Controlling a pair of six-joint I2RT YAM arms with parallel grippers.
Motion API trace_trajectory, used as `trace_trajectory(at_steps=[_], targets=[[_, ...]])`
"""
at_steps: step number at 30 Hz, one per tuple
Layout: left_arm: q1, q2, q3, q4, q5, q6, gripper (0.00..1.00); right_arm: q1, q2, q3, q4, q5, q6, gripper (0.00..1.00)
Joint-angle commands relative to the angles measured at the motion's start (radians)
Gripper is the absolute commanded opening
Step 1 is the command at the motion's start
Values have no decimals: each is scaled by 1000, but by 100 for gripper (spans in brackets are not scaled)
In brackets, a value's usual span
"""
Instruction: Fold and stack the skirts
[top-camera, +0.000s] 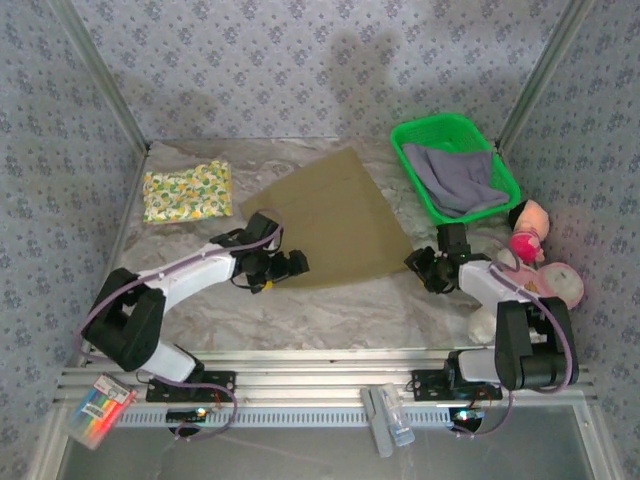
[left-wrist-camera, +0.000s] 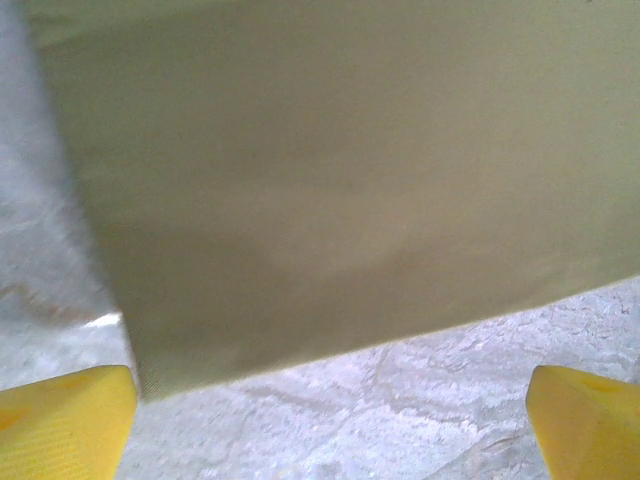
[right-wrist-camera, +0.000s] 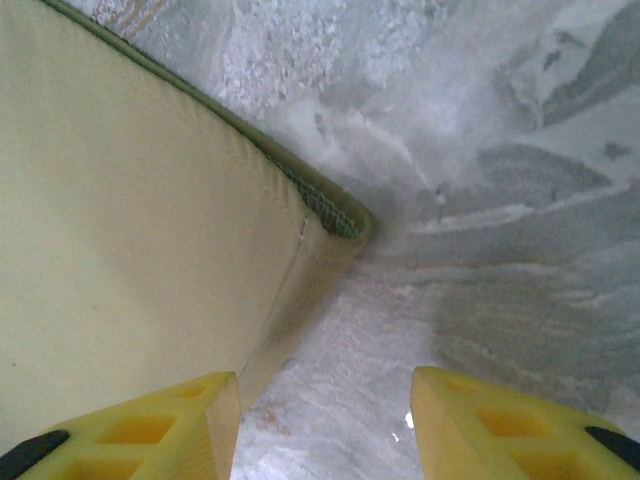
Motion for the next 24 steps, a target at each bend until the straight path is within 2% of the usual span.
trace_trajectory(at_steps=[1,9,16,20,24], targets=[[10,-70,-38,-58,-1,-90,100,-13,24,30,18,36,-2,48],[8,-98,-155,22,77,-197,100,-30,59,61,41,20,-30,47],[-6,-53,-105,55,88,-166,99,-32,101,57,73,-5,-20,44],[-15,-35,-74,-29,27,-185,92,-32,95,31,93,-5,-18,31],[-10,-6,-66,-49,8,-202,74,-32,97,11,126,-24,-18,6]])
